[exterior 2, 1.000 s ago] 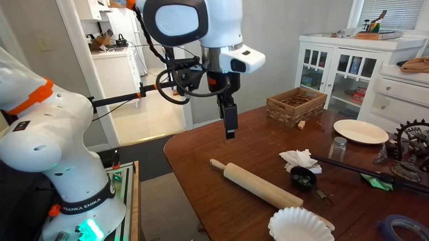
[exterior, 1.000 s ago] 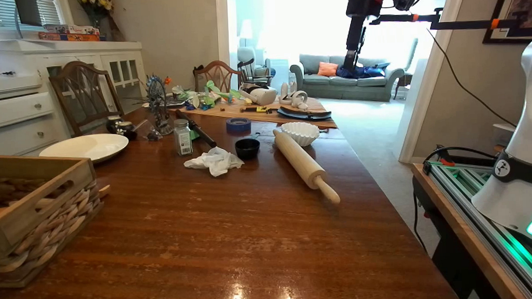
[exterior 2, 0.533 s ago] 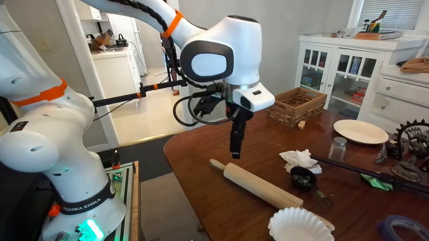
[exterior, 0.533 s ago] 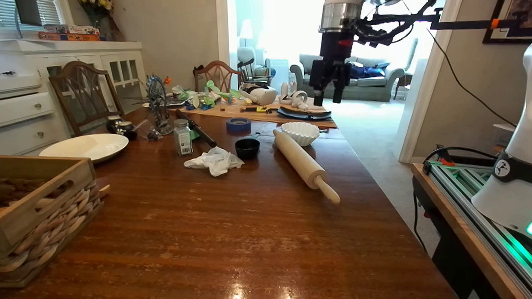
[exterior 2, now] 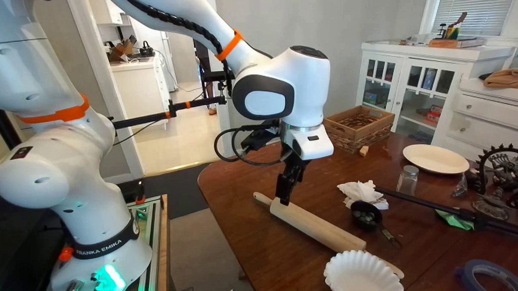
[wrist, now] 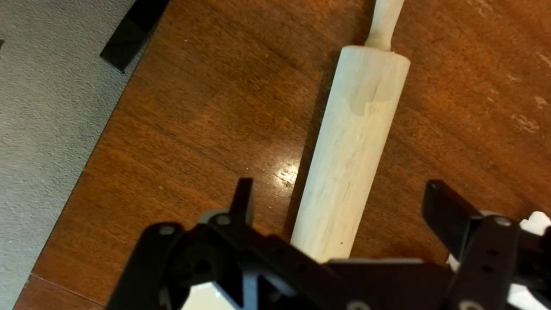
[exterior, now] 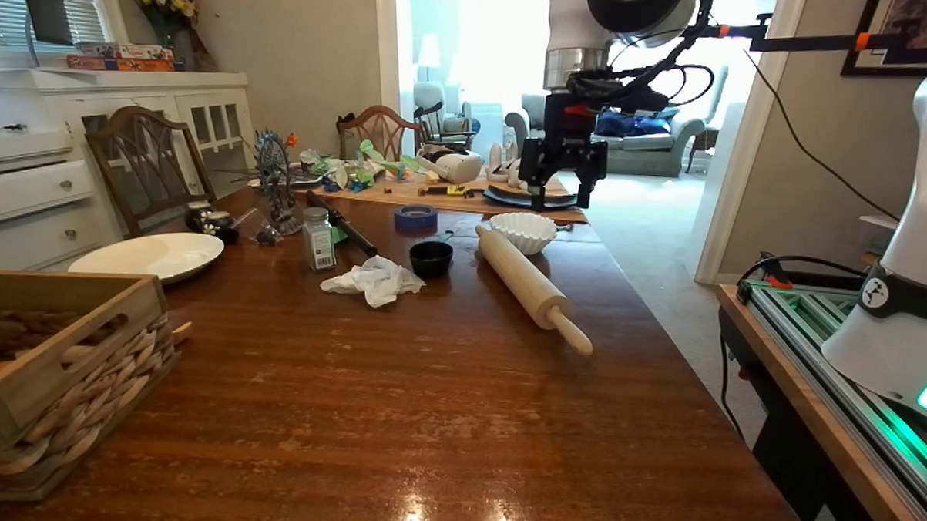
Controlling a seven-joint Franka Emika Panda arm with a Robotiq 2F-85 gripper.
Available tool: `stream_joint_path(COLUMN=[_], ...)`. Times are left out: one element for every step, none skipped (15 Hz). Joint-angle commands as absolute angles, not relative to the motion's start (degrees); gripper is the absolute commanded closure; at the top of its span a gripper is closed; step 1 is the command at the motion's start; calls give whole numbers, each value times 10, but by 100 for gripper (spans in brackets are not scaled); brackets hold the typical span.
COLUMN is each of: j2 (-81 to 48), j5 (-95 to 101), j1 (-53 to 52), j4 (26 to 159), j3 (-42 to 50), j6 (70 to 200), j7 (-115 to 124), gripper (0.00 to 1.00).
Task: Move the rolling pin to the left.
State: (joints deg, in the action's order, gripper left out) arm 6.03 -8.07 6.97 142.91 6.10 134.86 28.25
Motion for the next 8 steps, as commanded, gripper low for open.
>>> stream_joint_path(j2=[60,49,37,30,20,11,0,-9], j5=[-81,-84,-80,-73,-71,-73,-78,-82], j1=[73,74,74,75,76,75,73,72], j4=[1428,1421,1420,1419,1420,1419,1418,1416], j3=[58,58,56,55,54,55,56,58], j6=[1348,1352,1368,1374,1391,1400,1410,1415], j7=[283,296,311,332,357,374,391,400], gripper=[0,0,0,0,0,0,0,0])
